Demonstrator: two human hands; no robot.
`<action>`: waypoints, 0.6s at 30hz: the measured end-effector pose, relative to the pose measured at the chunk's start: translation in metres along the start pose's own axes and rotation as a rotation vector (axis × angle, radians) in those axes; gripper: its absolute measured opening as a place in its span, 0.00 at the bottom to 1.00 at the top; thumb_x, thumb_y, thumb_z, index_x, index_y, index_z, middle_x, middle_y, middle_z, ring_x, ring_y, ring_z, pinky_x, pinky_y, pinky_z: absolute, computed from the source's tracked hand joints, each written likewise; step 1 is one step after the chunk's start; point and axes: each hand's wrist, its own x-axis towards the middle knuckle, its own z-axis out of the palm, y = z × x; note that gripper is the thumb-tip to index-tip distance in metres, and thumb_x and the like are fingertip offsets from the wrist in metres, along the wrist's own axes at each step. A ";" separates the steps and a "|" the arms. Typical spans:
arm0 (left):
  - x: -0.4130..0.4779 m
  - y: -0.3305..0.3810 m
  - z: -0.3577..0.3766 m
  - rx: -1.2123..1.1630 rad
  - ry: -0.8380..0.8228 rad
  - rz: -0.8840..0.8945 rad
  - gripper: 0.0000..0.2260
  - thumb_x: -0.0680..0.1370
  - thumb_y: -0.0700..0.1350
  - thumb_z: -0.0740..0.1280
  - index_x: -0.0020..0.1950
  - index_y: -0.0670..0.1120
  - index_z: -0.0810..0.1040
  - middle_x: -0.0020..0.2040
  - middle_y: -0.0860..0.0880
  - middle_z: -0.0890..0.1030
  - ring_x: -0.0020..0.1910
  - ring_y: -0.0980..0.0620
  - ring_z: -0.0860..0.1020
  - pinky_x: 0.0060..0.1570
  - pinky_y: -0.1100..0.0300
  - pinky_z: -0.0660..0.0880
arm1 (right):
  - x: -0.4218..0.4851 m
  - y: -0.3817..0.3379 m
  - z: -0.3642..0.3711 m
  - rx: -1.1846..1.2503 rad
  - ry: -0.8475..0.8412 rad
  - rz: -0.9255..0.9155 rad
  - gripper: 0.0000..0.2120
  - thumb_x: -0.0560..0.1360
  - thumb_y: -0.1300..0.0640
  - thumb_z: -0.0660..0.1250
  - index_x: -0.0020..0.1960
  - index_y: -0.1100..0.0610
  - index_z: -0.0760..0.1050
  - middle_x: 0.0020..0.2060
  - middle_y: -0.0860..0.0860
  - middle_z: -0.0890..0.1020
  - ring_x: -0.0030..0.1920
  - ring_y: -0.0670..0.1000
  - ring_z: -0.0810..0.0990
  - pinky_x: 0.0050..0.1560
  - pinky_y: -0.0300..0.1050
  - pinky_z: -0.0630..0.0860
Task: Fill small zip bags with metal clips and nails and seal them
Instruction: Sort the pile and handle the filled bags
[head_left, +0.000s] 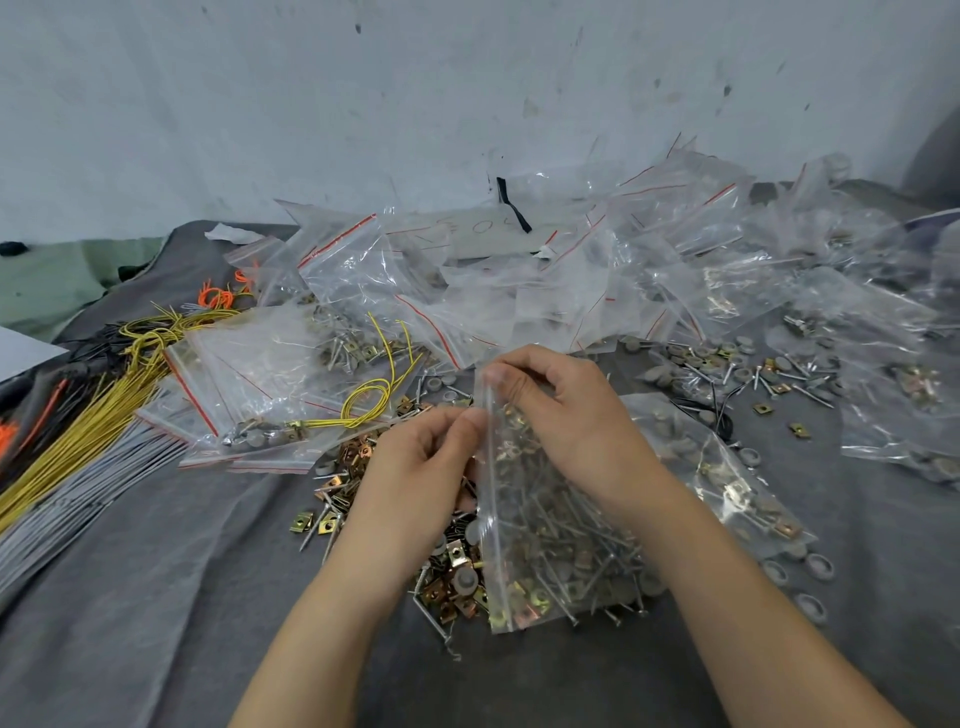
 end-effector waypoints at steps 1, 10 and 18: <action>0.000 0.000 0.000 -0.021 -0.023 -0.007 0.13 0.83 0.47 0.61 0.48 0.43 0.83 0.39 0.39 0.83 0.32 0.55 0.77 0.29 0.66 0.73 | 0.000 0.000 0.000 0.016 -0.001 0.002 0.04 0.80 0.51 0.68 0.48 0.47 0.81 0.37 0.43 0.83 0.41 0.44 0.81 0.41 0.31 0.74; -0.001 -0.004 0.001 -0.198 -0.147 -0.063 0.15 0.84 0.46 0.57 0.54 0.45 0.83 0.52 0.39 0.84 0.46 0.45 0.83 0.42 0.54 0.80 | 0.001 0.000 -0.002 0.159 0.033 0.051 0.06 0.81 0.54 0.67 0.50 0.54 0.83 0.44 0.55 0.84 0.33 0.44 0.82 0.33 0.31 0.76; -0.003 -0.001 -0.005 -0.188 -0.242 -0.081 0.14 0.84 0.40 0.58 0.60 0.48 0.82 0.57 0.43 0.84 0.56 0.44 0.82 0.54 0.48 0.80 | 0.000 -0.001 -0.003 0.168 0.042 0.050 0.07 0.81 0.54 0.67 0.49 0.53 0.83 0.43 0.56 0.83 0.35 0.45 0.81 0.33 0.34 0.77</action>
